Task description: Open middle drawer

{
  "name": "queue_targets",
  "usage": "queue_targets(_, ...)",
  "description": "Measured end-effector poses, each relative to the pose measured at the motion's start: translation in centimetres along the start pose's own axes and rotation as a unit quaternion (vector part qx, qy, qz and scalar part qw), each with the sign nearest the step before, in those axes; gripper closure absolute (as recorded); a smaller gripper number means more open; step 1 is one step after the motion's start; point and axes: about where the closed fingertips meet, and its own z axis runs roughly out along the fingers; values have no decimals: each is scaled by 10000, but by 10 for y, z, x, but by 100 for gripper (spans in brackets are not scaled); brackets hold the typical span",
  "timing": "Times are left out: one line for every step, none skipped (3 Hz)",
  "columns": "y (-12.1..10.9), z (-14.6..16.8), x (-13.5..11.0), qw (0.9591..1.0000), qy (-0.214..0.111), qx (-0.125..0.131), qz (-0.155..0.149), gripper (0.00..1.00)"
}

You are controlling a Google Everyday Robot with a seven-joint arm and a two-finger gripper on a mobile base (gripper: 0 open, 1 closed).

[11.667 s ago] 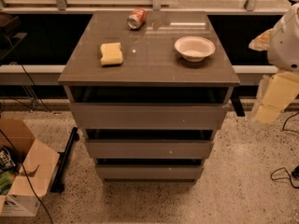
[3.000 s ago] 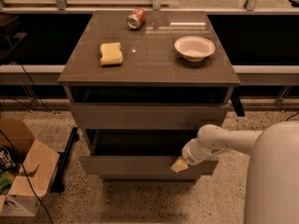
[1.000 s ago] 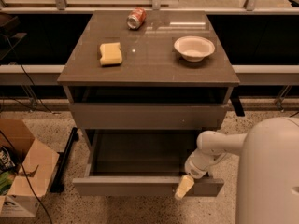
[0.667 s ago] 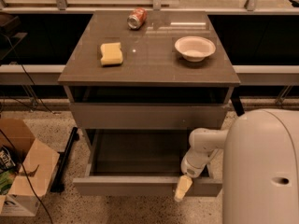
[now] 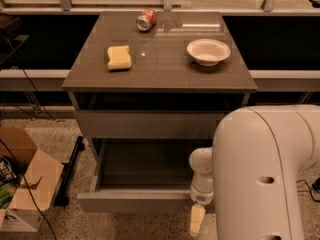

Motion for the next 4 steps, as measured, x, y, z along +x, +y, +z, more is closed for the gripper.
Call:
queue_targets(2,-7,0,10000,0,0,0,0)
queue_targets(6,-6,2,10000,-41,-5,28,3)
queue_targets(19,-4,8,9997,-188,-24,129,26)
queue_targets(23,-3,11,9996,-225,-22,165,54)
